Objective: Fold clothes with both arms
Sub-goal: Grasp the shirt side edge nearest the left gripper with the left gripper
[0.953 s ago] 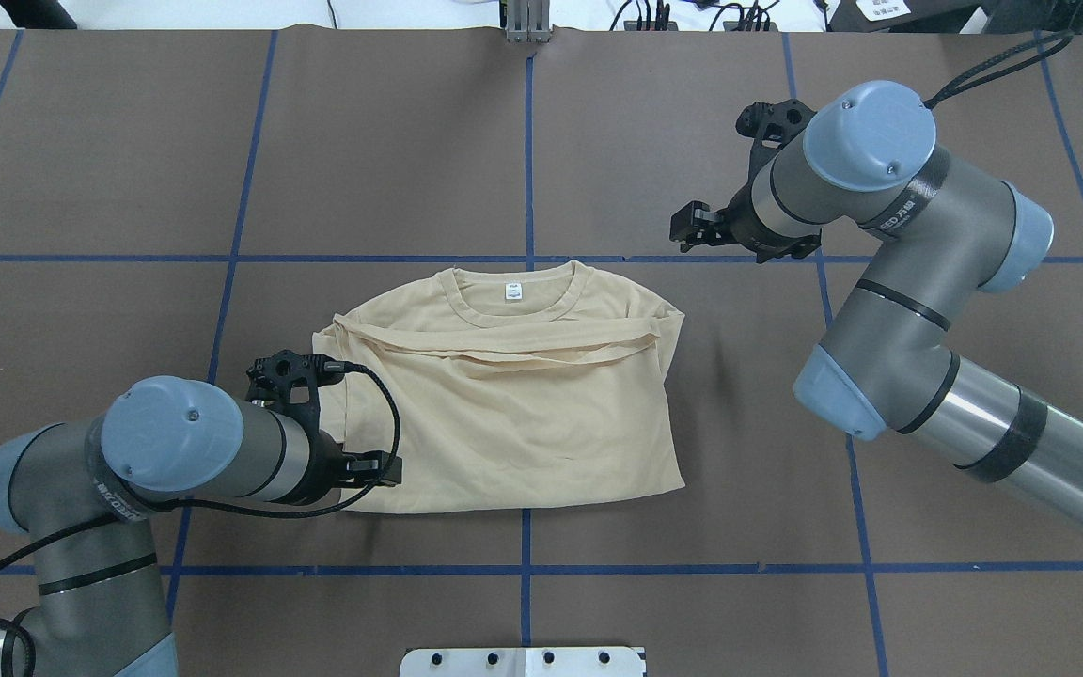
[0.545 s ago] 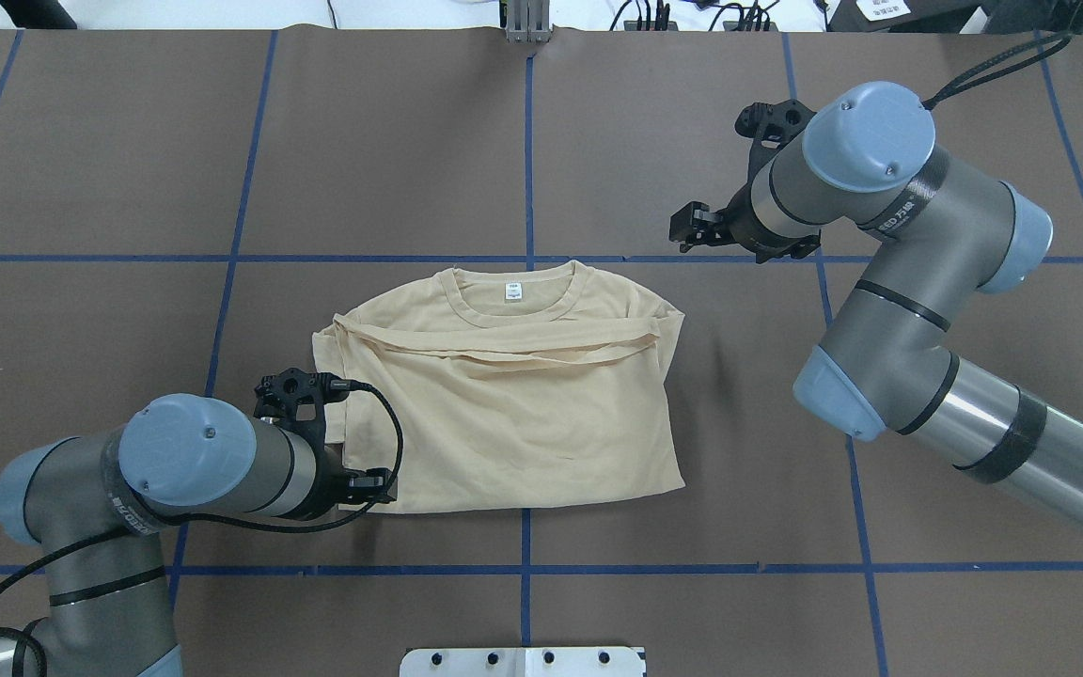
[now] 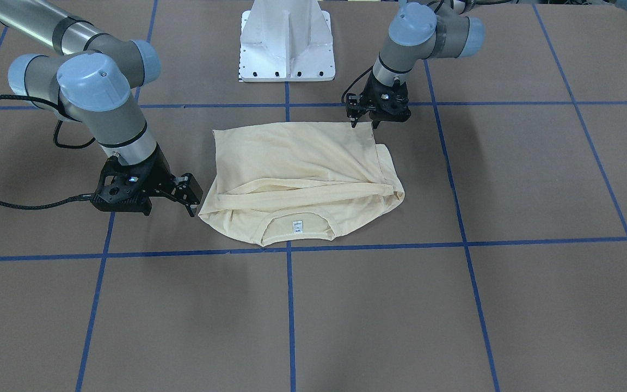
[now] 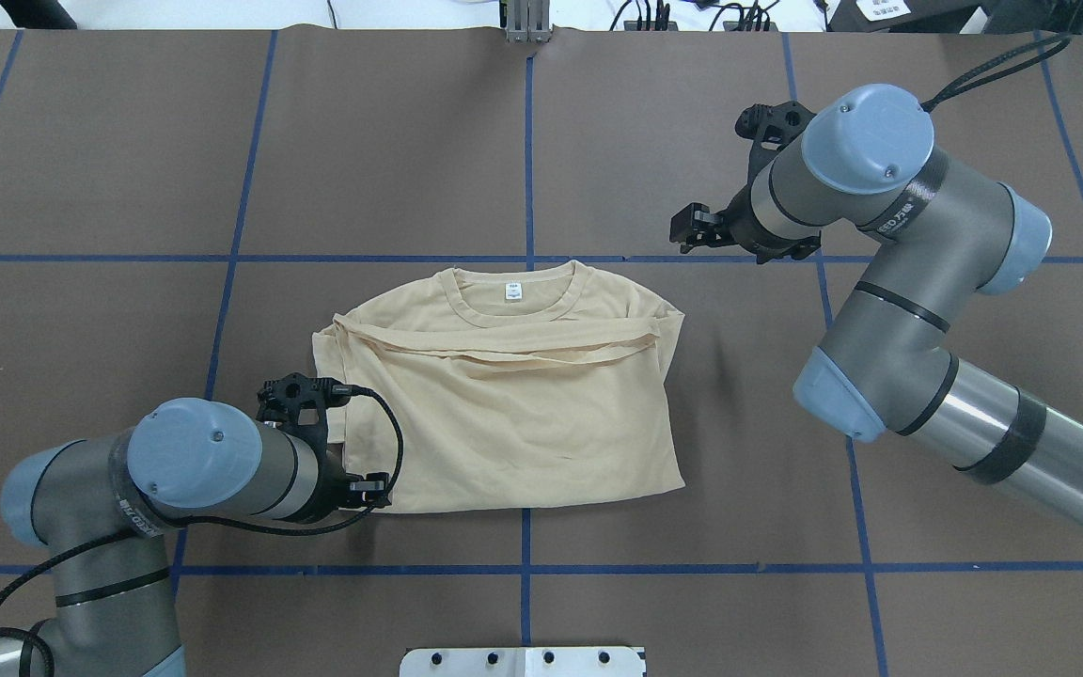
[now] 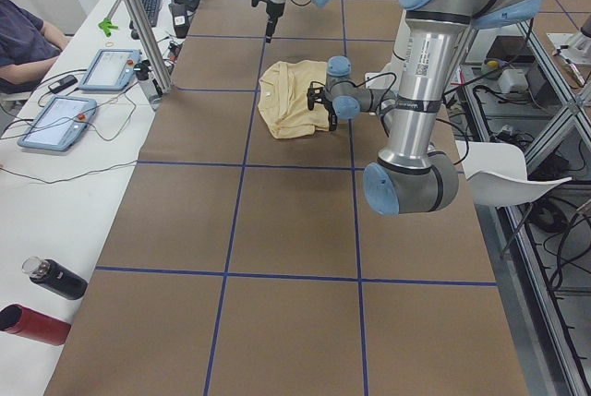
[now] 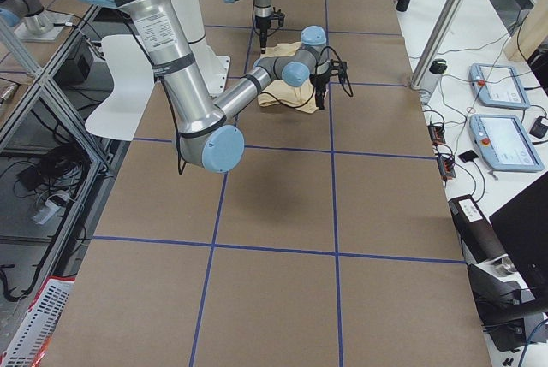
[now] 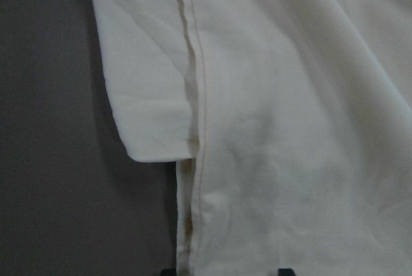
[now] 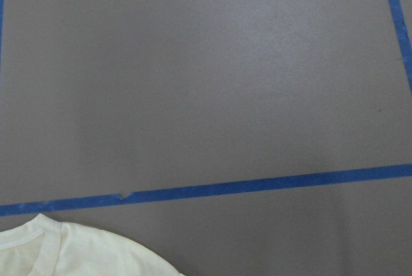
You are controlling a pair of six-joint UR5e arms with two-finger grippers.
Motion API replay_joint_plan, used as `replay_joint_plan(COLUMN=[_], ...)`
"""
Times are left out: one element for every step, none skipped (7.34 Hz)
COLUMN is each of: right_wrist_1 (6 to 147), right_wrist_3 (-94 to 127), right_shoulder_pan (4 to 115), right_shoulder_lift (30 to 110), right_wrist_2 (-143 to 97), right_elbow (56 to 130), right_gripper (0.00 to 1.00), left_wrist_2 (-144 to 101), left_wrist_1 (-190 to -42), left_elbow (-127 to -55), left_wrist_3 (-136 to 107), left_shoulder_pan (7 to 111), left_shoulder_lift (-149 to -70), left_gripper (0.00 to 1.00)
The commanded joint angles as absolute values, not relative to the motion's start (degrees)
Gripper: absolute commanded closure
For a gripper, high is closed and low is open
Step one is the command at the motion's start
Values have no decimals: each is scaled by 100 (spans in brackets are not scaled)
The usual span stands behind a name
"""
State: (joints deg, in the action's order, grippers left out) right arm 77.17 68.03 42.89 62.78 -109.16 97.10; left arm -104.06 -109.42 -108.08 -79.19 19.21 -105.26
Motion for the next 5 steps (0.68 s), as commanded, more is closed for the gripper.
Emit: replay_joint_plan(right_wrist_1=[7717,7717,7717,7717,7708], right_wrist_3=[6803,6803,6811,6812,6812], right_shoulder_pan=[4280,4280,4263,4254,4245], right_shoulder_lift=[6284,6284,6284,6284,6284], right_wrist_2=[-10907,-10907,-10899,-10890,-10881], right_elbow=[9703,9703,9703,9694,9686], right_gripper=[0,0,0,0,0], left_wrist_2=[-10406,-10406,-10406,-10389,-10397], left_wrist_1=[-10942,-10942,-10942,-10934,-10907], left_elbow=[-10802,-10802,-10810,-10828,-10898], left_wrist_3=[-7989,-8041,-8094,-8138,-8130], left_shoulder_pan=[1916,1916,1916,1916,1933], left_shoulder_lift=[-10538,-10538,-10538,-10538,-10521], left_gripper=[57,84,100,100,100])
